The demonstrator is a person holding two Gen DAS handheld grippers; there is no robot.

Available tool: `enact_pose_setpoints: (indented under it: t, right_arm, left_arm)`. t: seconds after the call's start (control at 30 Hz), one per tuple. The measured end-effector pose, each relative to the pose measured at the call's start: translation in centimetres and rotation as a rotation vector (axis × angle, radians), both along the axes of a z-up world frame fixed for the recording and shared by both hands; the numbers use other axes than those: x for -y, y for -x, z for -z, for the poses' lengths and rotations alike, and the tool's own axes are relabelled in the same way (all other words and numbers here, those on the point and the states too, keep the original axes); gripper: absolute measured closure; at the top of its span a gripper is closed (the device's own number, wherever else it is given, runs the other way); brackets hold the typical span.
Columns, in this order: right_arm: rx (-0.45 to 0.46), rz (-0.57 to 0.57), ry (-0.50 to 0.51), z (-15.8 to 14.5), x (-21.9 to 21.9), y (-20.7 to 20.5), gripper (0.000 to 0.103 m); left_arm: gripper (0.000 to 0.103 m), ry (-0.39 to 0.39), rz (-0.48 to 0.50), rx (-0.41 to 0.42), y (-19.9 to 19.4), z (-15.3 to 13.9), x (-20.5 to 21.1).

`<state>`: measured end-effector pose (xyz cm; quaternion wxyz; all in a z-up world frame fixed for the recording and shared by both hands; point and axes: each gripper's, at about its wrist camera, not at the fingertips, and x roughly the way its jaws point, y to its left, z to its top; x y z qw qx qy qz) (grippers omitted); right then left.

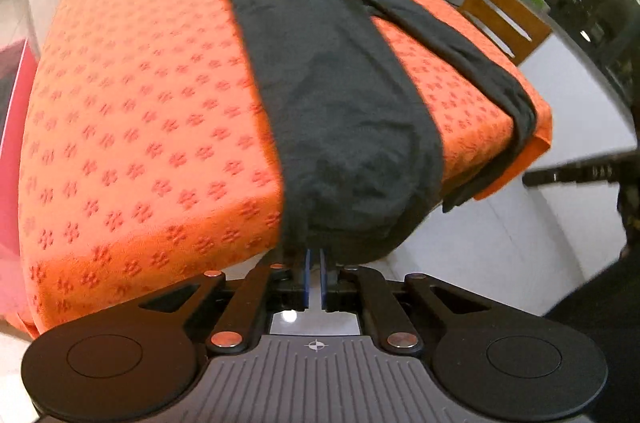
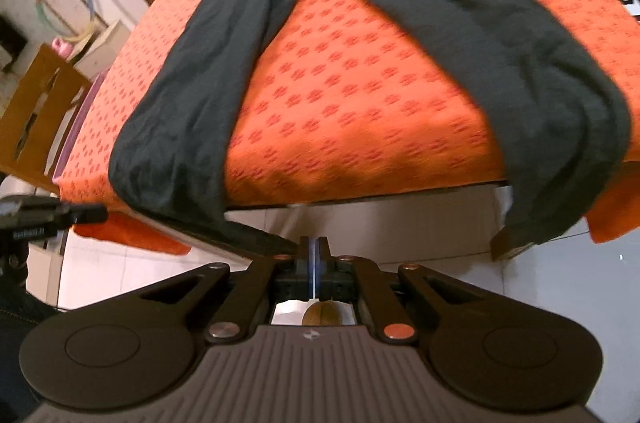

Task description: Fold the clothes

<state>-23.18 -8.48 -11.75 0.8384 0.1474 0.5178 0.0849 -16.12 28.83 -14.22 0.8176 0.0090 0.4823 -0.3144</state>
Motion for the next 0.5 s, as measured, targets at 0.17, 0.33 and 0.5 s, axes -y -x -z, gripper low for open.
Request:
enact_pose_setpoints:
  t: [0.17,0.33,0.5]
  right_arm:
    - [0.056,0.018,0.042,-1.8,3.0,0.1,0.099]
    - [0.125,-0.005,0.131,-3.2,6.3,-0.6,0.099]
    - [0.167,-0.039,0.243,-3.3,9.8,-2.6,0.091]
  left_arm:
    - [0.089,0.029,0.004,0.049,0.0,-2.0,1.9]
    - [0.087,0.040,-0.030,0.052,-0.7,-2.8,4.8]
    - [0.082,0.038,-0.082,0.053,-0.7,-3.5,8.3]
